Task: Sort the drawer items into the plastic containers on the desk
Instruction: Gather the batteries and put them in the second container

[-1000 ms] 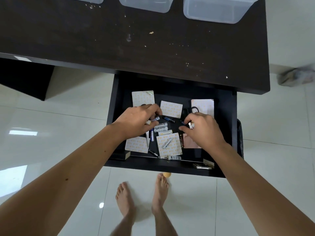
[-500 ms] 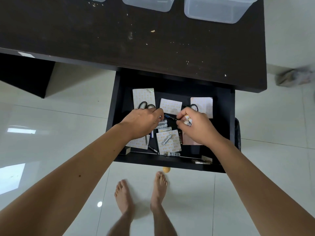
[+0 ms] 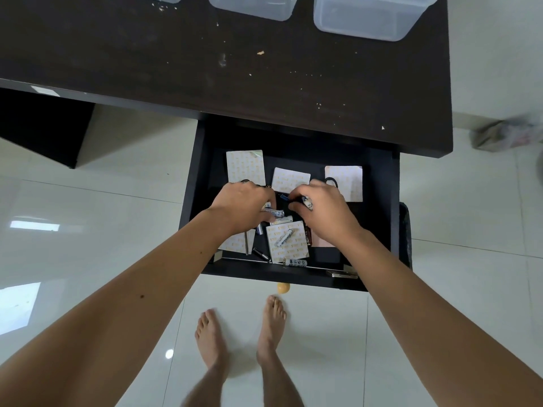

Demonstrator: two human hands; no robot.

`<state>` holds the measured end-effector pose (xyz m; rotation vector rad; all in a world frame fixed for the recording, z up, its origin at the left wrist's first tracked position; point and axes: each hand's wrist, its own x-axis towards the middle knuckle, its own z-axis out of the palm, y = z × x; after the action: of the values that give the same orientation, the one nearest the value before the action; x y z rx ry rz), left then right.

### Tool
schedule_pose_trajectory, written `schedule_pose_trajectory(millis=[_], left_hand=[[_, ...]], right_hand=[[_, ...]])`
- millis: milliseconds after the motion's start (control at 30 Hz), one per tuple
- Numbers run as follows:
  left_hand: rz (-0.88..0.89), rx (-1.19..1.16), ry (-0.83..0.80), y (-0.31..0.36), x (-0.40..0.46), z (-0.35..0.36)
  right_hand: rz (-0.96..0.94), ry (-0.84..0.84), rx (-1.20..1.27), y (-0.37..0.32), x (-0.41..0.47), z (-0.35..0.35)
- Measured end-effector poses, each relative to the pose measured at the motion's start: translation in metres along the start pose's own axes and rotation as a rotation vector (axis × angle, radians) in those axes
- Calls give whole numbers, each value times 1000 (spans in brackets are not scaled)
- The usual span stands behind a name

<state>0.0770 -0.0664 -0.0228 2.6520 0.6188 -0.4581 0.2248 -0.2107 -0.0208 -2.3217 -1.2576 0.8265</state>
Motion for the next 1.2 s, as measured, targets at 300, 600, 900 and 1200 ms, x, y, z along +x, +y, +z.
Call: schedule_pose_trajectory(millis=[300, 600, 900, 1200], left_hand=[[-12, -402, 38, -12, -19, -5], [-10, -535, 18, -18, -34, -3], [-122, -541, 113, -22, -37, 2], [-171, -491, 123, -24, -30, 12]], right_hand=[[6, -14, 1, 0, -7, 2], [-17, -196, 232, -2, -17, -13], [11, -176, 178, -9, -6, 5], [-55, -195, -75, -6, -2, 10]])
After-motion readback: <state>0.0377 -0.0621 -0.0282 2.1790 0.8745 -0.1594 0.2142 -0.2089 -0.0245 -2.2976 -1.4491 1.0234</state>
